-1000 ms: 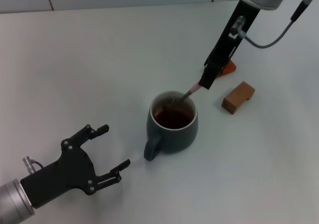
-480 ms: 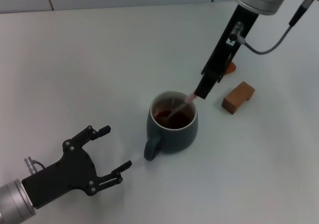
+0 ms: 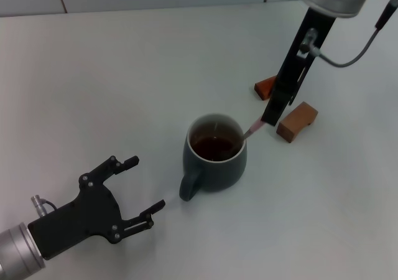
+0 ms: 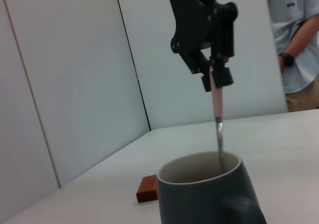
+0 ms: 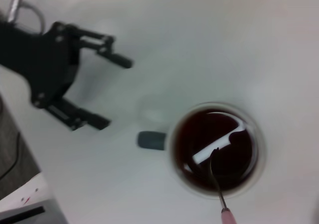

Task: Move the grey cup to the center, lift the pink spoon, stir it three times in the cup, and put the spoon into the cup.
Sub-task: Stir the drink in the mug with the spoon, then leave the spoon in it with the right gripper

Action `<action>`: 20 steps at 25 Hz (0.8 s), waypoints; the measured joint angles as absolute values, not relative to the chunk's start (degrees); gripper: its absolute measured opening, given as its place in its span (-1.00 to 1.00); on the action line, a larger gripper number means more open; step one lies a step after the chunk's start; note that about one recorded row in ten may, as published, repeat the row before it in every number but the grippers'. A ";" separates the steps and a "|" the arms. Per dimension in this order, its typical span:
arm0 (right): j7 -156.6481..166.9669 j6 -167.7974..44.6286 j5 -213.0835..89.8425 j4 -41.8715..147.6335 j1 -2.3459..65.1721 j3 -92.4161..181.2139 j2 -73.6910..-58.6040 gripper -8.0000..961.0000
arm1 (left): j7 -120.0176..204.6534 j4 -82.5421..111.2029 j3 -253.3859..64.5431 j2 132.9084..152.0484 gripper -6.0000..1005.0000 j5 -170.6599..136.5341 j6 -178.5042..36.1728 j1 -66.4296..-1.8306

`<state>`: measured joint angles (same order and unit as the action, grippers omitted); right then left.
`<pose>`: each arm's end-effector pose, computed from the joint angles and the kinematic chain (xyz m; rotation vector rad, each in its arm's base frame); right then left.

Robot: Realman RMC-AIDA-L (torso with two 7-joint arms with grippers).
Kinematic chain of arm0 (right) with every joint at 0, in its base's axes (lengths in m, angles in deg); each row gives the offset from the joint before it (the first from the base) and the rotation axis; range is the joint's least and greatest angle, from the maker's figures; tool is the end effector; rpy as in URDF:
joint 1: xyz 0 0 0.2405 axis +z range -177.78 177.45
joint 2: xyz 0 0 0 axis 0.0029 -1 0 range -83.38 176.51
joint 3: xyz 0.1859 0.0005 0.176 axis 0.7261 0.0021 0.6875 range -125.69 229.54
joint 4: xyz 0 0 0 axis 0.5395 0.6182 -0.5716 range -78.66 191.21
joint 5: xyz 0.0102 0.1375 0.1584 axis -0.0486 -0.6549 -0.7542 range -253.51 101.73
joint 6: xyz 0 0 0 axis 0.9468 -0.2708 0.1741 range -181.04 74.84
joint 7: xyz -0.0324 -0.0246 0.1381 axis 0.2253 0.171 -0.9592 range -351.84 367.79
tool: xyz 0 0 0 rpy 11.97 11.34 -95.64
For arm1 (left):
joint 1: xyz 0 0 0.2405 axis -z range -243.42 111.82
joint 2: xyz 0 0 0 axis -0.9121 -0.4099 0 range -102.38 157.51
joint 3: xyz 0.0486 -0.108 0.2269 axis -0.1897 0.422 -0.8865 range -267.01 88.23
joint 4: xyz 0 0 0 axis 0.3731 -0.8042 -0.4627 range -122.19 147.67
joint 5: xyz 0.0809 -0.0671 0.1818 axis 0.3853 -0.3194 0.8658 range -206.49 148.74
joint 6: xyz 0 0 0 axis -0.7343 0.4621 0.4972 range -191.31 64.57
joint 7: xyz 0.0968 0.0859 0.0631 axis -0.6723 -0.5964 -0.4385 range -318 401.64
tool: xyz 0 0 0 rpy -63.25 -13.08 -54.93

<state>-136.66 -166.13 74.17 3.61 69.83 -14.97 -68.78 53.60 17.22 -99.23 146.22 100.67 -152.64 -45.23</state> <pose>0.0606 0.3833 0.0157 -2.8697 0.8600 -0.9026 -0.3141 0.2212 -0.0683 -2.4760 0.0045 -0.7547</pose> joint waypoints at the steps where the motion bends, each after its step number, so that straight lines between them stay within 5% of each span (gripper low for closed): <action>1: -136.41 -166.41 74.10 3.62 70.06 -14.92 -69.19 -0.70 | 53.60 17.22 -99.23 146.21 0.69 100.68 -152.65 -45.23; 5: -135.31 -165.43 74.10 3.81 71.32 -14.60 -70.74 -0.70 | 53.60 17.22 -99.23 146.21 0.69 100.67 -152.67 -45.23; 14: -136.07 -162.39 78.92 4.20 71.38 -14.34 -69.90 -0.70 | 53.60 17.22 -99.32 146.21 0.69 100.67 -152.77 -45.35; 20: -134.78 -164.47 75.24 3.07 70.65 -14.68 -71.01 -0.70 | 53.60 17.22 -99.32 146.21 0.69 100.68 -152.79 -45.46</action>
